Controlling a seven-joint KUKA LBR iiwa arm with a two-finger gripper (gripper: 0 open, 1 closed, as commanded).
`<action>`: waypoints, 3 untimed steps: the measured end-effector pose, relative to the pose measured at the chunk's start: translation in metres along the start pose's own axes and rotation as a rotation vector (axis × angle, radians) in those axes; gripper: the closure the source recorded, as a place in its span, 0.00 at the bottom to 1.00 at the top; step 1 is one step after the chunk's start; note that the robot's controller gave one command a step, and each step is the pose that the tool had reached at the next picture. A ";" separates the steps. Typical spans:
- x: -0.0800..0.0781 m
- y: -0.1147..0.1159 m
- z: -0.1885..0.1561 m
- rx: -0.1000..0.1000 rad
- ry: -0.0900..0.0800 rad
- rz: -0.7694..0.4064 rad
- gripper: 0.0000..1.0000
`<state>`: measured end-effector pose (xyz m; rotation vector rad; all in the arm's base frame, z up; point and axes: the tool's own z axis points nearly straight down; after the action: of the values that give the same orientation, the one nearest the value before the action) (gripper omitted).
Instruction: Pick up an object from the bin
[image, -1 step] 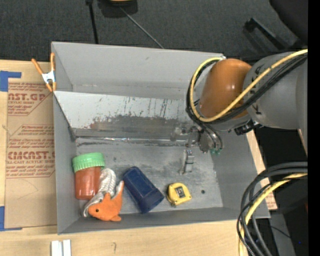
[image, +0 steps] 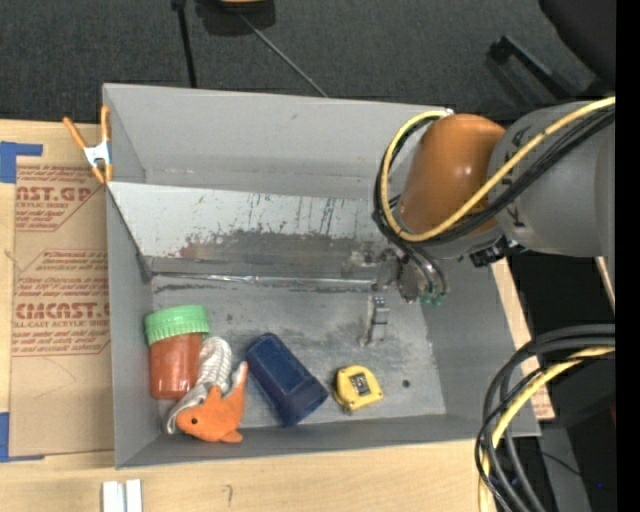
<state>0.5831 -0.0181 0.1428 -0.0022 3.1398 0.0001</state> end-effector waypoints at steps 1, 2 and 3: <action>0.025 0.034 0.043 0.001 -0.004 -0.071 0.00; 0.062 0.078 0.073 -0.001 0.000 -0.162 1.00; 0.063 0.078 0.073 -0.001 0.001 -0.162 0.00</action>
Offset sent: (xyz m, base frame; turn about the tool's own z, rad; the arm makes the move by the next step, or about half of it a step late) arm -0.0625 0.0765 -0.0728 -0.1610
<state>0.5204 0.0596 0.0696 -0.2565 3.1308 0.0017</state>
